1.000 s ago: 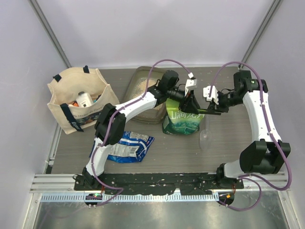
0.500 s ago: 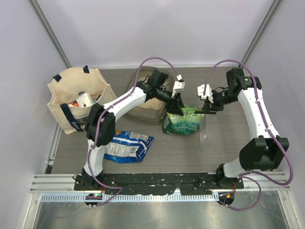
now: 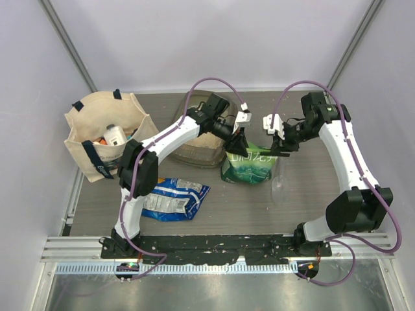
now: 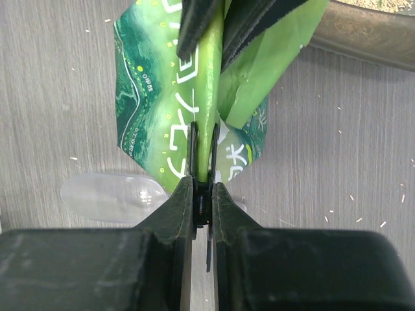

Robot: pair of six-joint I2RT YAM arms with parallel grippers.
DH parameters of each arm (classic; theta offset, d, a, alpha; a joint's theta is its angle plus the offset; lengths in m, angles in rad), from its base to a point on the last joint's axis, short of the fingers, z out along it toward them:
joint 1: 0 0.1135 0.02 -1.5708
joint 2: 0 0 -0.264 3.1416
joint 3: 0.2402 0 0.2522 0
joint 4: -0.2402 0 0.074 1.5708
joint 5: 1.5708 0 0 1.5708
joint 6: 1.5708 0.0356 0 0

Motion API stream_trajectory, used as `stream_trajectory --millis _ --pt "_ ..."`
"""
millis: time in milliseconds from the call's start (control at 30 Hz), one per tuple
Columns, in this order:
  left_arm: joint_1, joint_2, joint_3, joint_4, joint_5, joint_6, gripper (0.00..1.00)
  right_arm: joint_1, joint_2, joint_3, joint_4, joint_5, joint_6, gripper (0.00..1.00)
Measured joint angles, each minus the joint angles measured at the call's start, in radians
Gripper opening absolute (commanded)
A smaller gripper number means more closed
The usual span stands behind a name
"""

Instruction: Fill the litter box with clean litter

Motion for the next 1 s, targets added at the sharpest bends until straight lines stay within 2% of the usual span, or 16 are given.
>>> stream_trajectory --millis 67,233,467,1000 --pt "0.001 0.004 0.000 0.013 0.001 -0.019 0.21 0.010 0.001 0.000 -0.001 -0.006 0.016 0.02" --pt "0.005 0.007 -0.003 0.039 0.008 -0.089 0.21 0.016 0.030 0.009 -0.002 -0.040 0.054 0.02" --pt "0.007 0.007 -0.021 0.081 0.018 -0.150 0.31 0.015 0.043 0.001 0.031 -0.096 0.117 0.01" --pt "0.017 0.007 -0.058 0.189 0.023 -0.293 0.44 0.018 0.044 -0.064 0.131 -0.162 0.188 0.02"
